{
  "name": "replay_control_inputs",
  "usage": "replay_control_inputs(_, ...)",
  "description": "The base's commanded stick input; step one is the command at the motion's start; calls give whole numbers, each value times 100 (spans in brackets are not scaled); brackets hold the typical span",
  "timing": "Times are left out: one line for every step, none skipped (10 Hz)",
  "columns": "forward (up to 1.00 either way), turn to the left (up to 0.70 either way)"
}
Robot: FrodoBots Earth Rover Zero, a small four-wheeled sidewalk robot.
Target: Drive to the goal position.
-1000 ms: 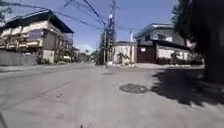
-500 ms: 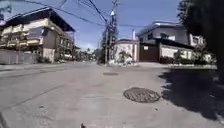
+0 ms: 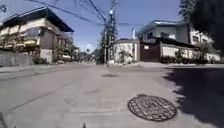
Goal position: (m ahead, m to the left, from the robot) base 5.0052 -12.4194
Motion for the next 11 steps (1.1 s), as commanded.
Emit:
replay_control_inputs(100, -40)
replay_control_inputs(100, -40)
replay_control_inputs(100, -40)
replay_control_inputs(100, -40)
replay_control_inputs(100, -36)
replay_control_inputs(100, -9)
replay_control_inputs(100, 0)
replay_control_inputs(100, 0)
replay_control_inputs(100, 0)
replay_control_inputs(100, 0)
replay_control_inputs(100, 0)
